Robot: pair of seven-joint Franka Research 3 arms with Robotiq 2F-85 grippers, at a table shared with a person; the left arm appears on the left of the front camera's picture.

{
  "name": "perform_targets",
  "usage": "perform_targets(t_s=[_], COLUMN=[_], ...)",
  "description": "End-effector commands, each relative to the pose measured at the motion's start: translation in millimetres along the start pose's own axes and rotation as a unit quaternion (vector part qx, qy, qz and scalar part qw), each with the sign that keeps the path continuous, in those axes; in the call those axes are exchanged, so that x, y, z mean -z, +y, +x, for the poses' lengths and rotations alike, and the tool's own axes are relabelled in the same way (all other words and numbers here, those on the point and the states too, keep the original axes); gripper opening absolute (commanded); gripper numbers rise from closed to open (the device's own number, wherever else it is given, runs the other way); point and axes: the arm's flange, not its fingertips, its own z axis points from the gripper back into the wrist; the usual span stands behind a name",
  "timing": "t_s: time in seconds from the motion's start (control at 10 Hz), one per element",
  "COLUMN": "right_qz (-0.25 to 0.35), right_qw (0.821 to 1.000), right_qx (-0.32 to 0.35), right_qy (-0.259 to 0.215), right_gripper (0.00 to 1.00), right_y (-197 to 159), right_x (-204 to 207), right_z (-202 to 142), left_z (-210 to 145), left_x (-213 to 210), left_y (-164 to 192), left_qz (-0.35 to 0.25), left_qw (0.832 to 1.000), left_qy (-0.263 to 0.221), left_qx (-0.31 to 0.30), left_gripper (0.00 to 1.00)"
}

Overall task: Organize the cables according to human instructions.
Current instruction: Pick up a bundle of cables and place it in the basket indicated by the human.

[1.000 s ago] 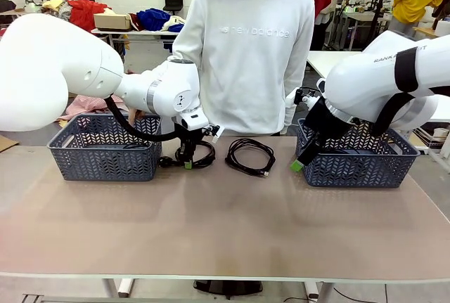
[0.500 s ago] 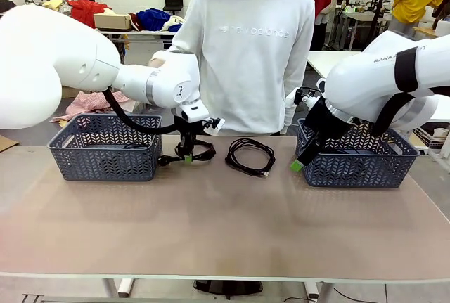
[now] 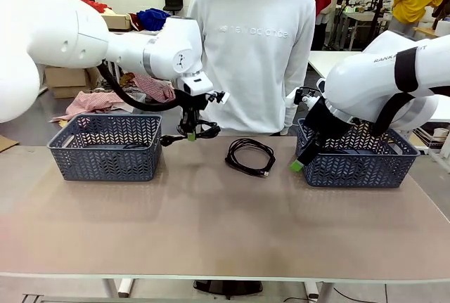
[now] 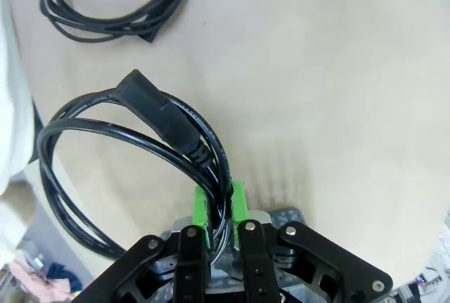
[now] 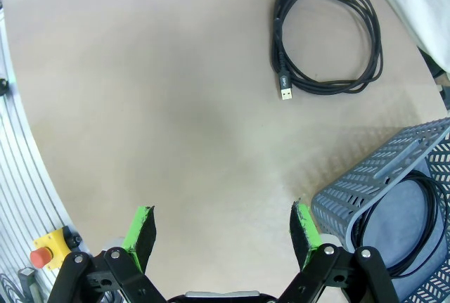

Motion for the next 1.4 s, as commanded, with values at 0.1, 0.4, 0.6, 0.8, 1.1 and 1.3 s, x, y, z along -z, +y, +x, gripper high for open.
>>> perform_targets(t_s=[0.1, 0.4, 0.6, 0.8, 1.1, 1.3], right_qz=[-0.001, -0.001, -0.001, -0.001, -0.001, -0.001], right_qw=[1.000, 1.000, 1.000, 1.000, 1.000, 1.000], right_qx=[-0.001, -0.001, -0.001, -0.001, -0.001, -0.001], right_qy=[0.000, 0.000, 0.000, 0.000, 0.000, 0.000], right_gripper=[1.00, 1.00, 1.00, 1.00, 1.00, 1.00], right_y=[0.3, 0.3, 0.3, 0.3, 0.3, 0.3], right_x=[-2.0, -2.0, -2.0, -2.0, -2.0, -2.0], right_z=[3.0, 3.0, 3.0, 3.0, 3.0, 3.0], left_z=[-1.5, -22.2, -50.8, -85.4, -128.9, -153.8], left_x=[-45.6, -75.9, -84.9, -94.2, -84.9, -79.3], left_y=[-5.8, -14.8, -26.1, -42.4, -64.1, -75.4], left_qz=[0.007, 0.016, 0.008, 0.018, 0.023, 0.037], left_qw=[1.000, 1.000, 1.000, 0.999, 0.998, 0.997], left_qy=[-0.004, -0.008, -0.011, -0.030, -0.045, -0.054], left_qx=[0.000, 0.002, 0.010, -0.007, -0.029, -0.043], left_gripper=[0.00, 0.00, 0.00, 0.00, 0.00, 0.00])
